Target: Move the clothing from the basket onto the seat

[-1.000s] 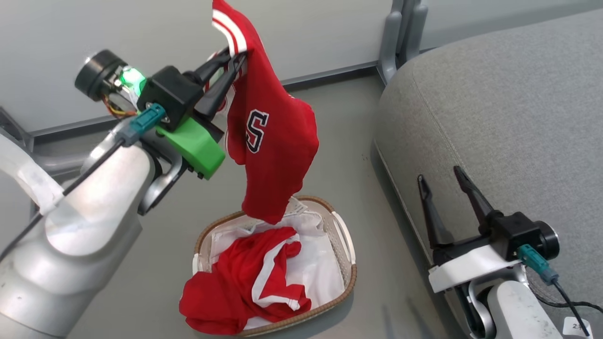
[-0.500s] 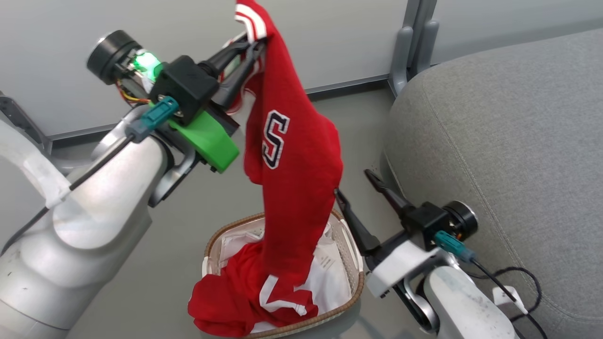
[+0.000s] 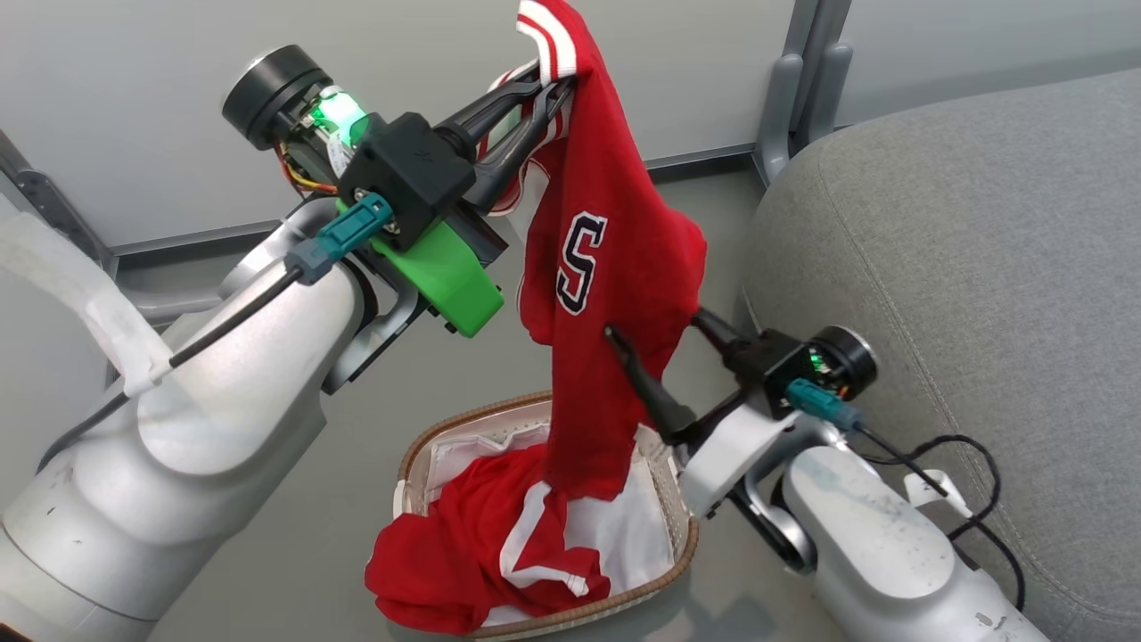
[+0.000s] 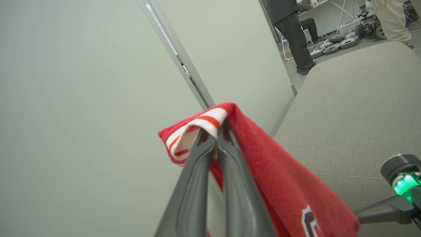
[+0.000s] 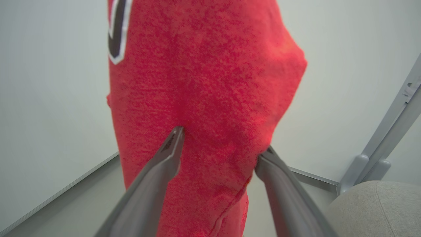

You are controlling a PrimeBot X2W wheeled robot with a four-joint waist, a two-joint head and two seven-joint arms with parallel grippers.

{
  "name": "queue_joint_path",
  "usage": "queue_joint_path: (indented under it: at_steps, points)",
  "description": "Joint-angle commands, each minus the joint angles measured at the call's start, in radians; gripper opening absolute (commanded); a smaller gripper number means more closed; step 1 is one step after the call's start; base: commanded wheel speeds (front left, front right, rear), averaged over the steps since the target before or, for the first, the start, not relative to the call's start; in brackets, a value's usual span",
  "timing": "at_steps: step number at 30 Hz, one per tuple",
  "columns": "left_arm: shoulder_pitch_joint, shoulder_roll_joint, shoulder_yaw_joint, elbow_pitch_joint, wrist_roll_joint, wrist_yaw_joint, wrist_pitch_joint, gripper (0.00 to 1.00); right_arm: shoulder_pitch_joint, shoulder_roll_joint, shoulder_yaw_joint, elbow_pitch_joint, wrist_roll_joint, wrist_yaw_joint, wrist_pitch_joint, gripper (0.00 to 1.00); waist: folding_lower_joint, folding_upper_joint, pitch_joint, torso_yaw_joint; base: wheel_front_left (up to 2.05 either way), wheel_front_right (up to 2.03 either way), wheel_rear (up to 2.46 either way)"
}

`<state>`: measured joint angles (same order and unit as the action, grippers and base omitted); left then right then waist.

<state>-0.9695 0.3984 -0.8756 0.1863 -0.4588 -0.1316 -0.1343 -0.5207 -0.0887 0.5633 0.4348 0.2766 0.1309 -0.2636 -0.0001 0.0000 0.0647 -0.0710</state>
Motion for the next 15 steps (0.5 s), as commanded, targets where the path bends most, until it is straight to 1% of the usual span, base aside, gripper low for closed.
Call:
queue_joint_path:
  at_steps: [1,6,7,8,9,10,11,15]
  points:
    - [-0.017,-0.003,0.000,-0.002,-0.008,0.004,-0.004,0.00,-0.018,-0.007,0.030,0.007,0.018,0.000,-0.002,1.00,0.0001,0.0000,0.001,-0.001,0.00,0.00,0.00]
    - [-0.012,-0.005,0.003,-0.002,-0.017,0.009,-0.009,0.00,-0.071,-0.004,0.134,0.027,0.060,0.000,-0.002,0.99,0.0001,0.0000,0.004,-0.005,0.00,0.00,0.00]
    - [-0.006,-0.003,0.005,-0.002,-0.019,0.010,-0.009,0.00,-0.079,-0.001,0.144,0.034,0.063,0.000,-0.002,0.72,0.0001,0.0000,0.004,-0.004,0.00,0.00,0.00]
    - [0.001,-0.001,0.007,-0.003,-0.023,0.013,-0.009,0.00,-0.089,0.004,0.155,0.039,0.069,0.000,-0.002,0.41,0.0001,0.0000,0.004,-0.002,0.00,0.00,0.00]
    - [0.009,0.001,0.009,-0.003,-0.027,0.018,-0.009,0.00,-0.097,0.008,0.162,0.041,0.070,0.000,-0.002,0.31,0.0001,0.0000,0.005,0.000,0.00,0.00,0.00]
    - [0.017,0.004,0.012,-0.003,-0.034,0.021,-0.009,0.00,-0.105,0.010,0.169,0.045,0.071,0.000,-0.002,0.08,0.0001,0.0000,0.005,0.002,0.00,0.00,0.00]
    - [0.024,0.006,0.014,-0.002,-0.038,0.024,-0.009,0.00,-0.108,0.010,0.175,0.051,0.071,0.000,-0.002,0.00,0.0001,0.0000,0.005,0.004,0.00,0.00,0.00]
    - [0.059,0.019,0.033,0.001,-0.073,0.042,-0.015,0.00,-0.131,0.014,0.174,0.054,0.066,0.000,-0.002,0.00,0.0001,0.0000,0.007,0.012,0.00,0.00,0.00]
